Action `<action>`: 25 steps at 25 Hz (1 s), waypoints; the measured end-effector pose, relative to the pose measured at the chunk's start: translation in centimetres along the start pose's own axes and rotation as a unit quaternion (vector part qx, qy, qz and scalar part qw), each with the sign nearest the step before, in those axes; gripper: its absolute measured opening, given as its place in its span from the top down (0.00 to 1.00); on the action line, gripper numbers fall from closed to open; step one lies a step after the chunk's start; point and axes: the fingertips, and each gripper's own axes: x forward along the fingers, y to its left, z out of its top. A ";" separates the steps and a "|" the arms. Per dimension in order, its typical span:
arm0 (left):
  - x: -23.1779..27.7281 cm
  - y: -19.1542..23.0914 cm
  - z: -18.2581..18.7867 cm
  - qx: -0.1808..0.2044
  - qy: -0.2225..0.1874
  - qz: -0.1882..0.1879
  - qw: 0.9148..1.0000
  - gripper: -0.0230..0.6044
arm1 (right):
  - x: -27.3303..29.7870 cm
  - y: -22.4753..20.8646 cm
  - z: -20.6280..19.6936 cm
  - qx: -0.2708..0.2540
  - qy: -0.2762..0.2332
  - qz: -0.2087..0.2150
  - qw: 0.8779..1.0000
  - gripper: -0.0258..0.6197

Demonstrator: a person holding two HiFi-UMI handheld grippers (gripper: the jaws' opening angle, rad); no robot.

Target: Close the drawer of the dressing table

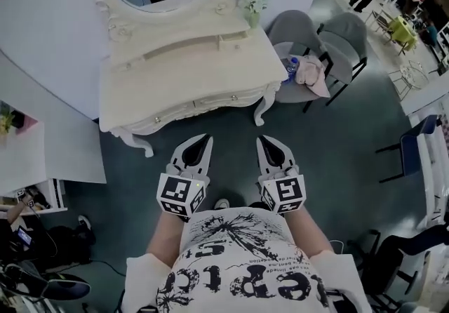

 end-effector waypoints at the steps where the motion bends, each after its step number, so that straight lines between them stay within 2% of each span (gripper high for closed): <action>1: 0.5 0.8 -0.1 -0.004 0.002 0.003 1.000 0.93 | 1.0 -0.1 0.0 -0.001 0.002 0.002 1.000 0.93; 6: 3.0 4.1 -1.5 -0.015 0.015 0.023 1.000 0.93 | 5.9 -1.2 -0.9 -0.006 0.016 0.017 1.000 0.93; 12: 7.3 7.7 -1.5 -0.021 0.015 0.077 0.997 0.93 | 12.2 -3.5 -1.4 -0.014 0.019 0.074 0.997 0.93; 16: 12.0 9.1 -0.2 -0.030 0.013 0.117 0.993 0.93 | 16.6 -7.9 0.1 -0.029 0.016 0.115 0.993 0.93; 19: 16.2 9.9 1.3 -0.014 0.012 0.139 0.990 0.93 | 20.1 -11.9 1.3 -0.025 0.015 0.130 0.991 0.93; 21: 19.1 10.3 2.3 -0.007 0.006 0.148 0.989 0.93 | 22.3 -14.4 1.8 -0.025 0.017 0.141 0.990 0.93; 25: 24.0 11.0 3.9 -0.016 -0.012 0.158 0.987 0.93 | 26.3 -18.6 2.4 -0.025 0.020 0.158 0.987 0.93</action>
